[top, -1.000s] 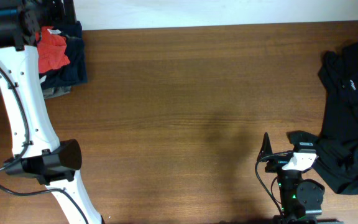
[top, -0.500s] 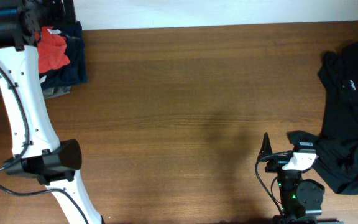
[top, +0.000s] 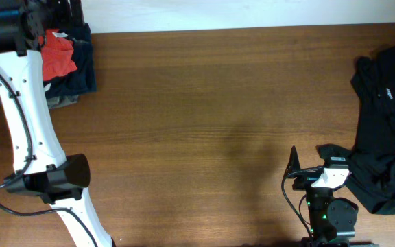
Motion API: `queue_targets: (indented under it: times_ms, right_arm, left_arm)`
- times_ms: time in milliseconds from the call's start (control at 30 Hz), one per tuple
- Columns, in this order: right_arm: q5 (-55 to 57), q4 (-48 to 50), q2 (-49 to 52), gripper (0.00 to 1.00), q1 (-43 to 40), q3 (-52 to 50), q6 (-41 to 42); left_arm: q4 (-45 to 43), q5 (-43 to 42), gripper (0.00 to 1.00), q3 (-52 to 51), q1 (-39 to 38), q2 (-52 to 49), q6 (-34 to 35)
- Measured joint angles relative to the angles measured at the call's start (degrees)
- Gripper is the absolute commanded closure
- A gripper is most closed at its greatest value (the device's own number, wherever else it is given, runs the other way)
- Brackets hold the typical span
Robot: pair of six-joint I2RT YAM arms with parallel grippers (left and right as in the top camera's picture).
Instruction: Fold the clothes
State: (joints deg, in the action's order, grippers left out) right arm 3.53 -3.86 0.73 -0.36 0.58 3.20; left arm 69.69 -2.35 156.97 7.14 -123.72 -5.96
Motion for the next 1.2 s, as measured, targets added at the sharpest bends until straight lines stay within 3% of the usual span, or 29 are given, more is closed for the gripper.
queue_targets:
  times_ms: [267,400,700,933,1200]
  right_arm:
    - [0.0,0.0,0.0,0.01,0.0,0.0,0.0]
    - [0.0,0.0,0.0,0.01,0.0,0.0,0.0]
    - [0.0,0.0,0.0,0.01,0.0,0.0,0.0]
    - [-0.2,0.0,0.0,0.01,0.0,0.0,0.0]
    - [-0.2,0.0,0.0,0.01,0.0,0.0,0.0]
  left_arm:
    - [7.9,-0.7,0.01,-0.2,-0.2,0.0,0.0]
    - [9.9,-2.4,0.01,-5.4,-1.8,2.2,0.0]
    - [-10.6,-3.2,0.01,-41.9,-8.8,17.6,-0.3]
    - [-20.2,-3.5,0.01,-71.9,-12.0,31.0,-0.3]
    - [-47.1,-3.7,0.01,-102.8,-13.1,50.2,-0.4]
